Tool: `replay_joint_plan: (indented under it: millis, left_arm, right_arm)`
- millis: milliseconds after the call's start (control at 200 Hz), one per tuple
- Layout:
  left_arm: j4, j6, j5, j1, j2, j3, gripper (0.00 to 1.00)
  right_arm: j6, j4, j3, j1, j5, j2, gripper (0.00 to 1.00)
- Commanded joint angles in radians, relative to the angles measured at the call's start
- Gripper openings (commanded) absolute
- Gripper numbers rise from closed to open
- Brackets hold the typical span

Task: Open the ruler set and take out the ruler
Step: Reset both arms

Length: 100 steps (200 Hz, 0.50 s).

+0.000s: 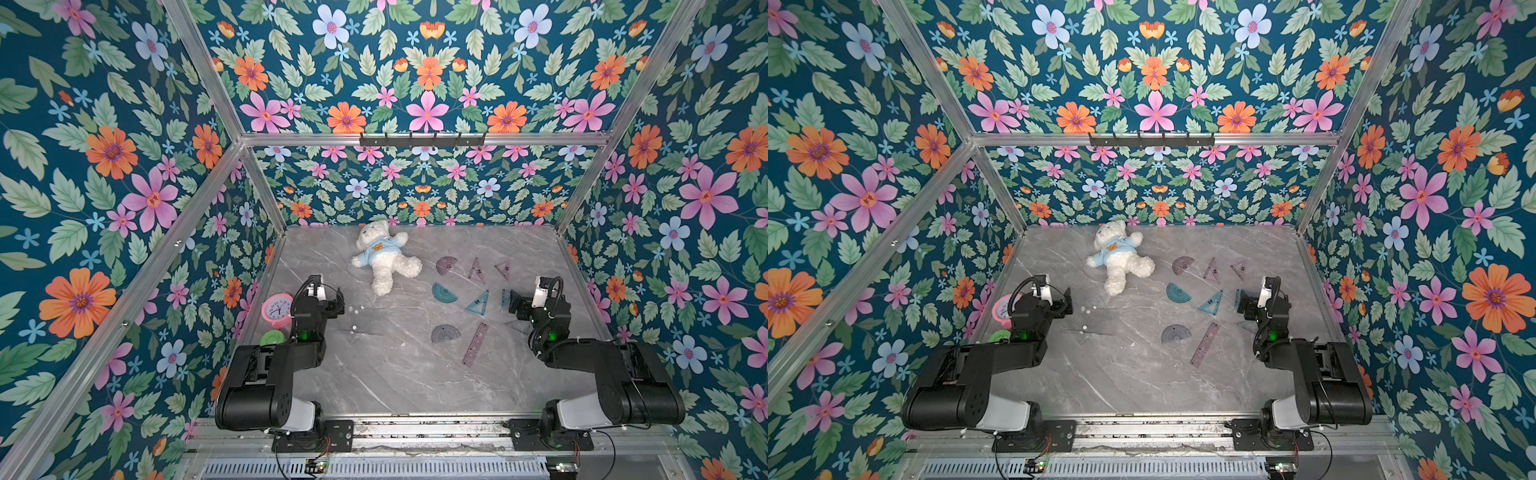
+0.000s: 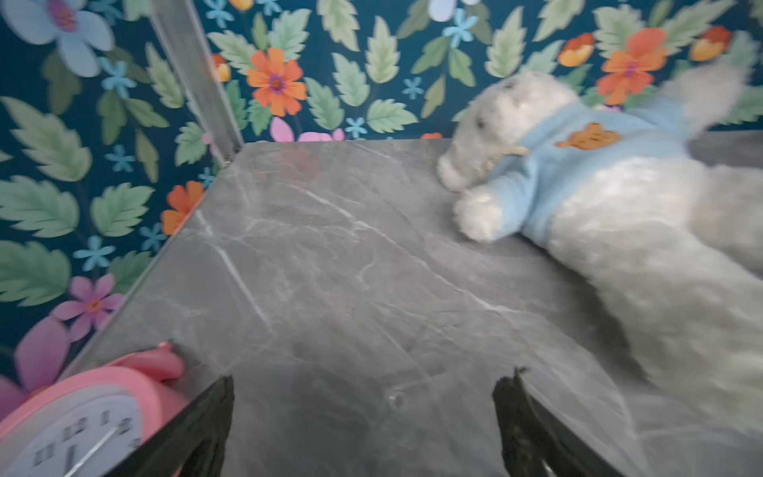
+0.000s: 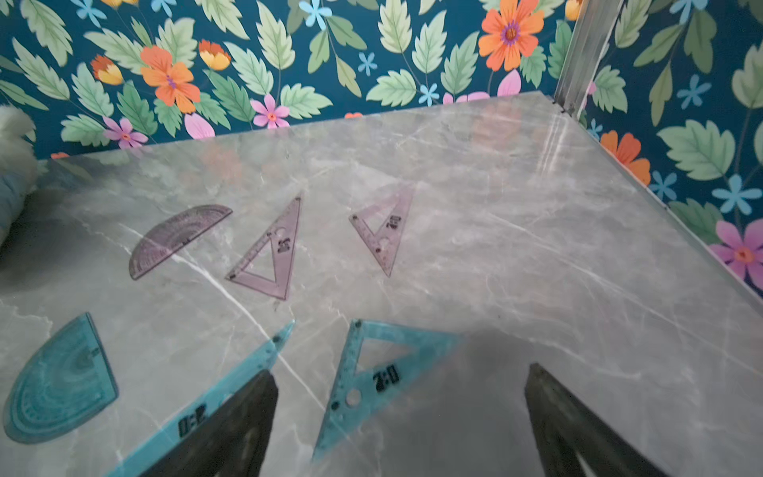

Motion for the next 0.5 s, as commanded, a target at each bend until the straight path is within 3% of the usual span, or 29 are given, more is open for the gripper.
replay_joint_plan:
  millis: [0, 115, 175, 495]
  left_arm:
    - [0.152, -0.016, 0.042, 0.005, 0.031, -0.031, 0.99]
    - [0.304, -0.028, 0.011, 0.01, 0.172, -0.031, 0.99]
    - [0.235, -0.035, 0.023, 0.014, 0.15, -0.024, 0.99]
    - [0.252, -0.036, 0.021, 0.014, 0.158, -0.024, 0.99]
  right_arm:
    - [0.001, -0.008, 0.006, -0.004, -0.023, 0.002, 0.96]
    - [0.0, -0.006, 0.006, -0.005, -0.026, 0.004, 0.96]
    - [0.0, -0.003, 0.005, -0.006, -0.025, 0.004, 0.96]
    - [0.0, -0.006, 0.008, -0.006, -0.025, 0.004, 0.99]
